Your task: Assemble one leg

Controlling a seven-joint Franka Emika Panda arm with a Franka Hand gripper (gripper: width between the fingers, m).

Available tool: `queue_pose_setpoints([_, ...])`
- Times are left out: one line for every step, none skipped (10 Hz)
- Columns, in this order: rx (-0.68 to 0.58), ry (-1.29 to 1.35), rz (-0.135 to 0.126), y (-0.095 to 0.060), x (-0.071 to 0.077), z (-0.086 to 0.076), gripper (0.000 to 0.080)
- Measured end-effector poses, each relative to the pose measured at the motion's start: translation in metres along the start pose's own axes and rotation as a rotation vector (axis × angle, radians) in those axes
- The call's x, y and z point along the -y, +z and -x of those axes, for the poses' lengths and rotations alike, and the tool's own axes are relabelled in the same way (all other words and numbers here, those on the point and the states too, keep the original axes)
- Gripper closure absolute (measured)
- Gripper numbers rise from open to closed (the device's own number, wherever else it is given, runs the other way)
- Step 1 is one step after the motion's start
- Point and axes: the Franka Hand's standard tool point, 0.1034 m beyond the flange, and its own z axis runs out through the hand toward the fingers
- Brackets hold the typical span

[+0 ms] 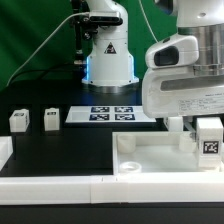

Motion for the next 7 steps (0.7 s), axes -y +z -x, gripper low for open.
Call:
queue_pose_setpoints([0.002,0.002,0.000,-0.001,0.000,-0.005,0.0222])
queue_pose_setpoints([-0.001,0.001,-0.001,-0.002,0.001,-0.007,0.0173])
queue_pose_setpoints([-0.002,0.001,-0.002,-0.003,0.001,-0.008,0.0173])
queue_pose_setpoints([-0.003,-0.001,-0.002,-0.003,0.000,-0.009,0.0154])
queue_pose_setpoints([-0.009,-0.015,-0.004,-0.005,0.001,-0.012,0.0151])
queue_pose_setpoints([-0.016,-0.059,-0.005,-0.005,0.000,-0.015,0.0151])
queue_pose_setpoints([-0.028,-0.102,-0.005,-0.006,0.002,-0.016,0.0150])
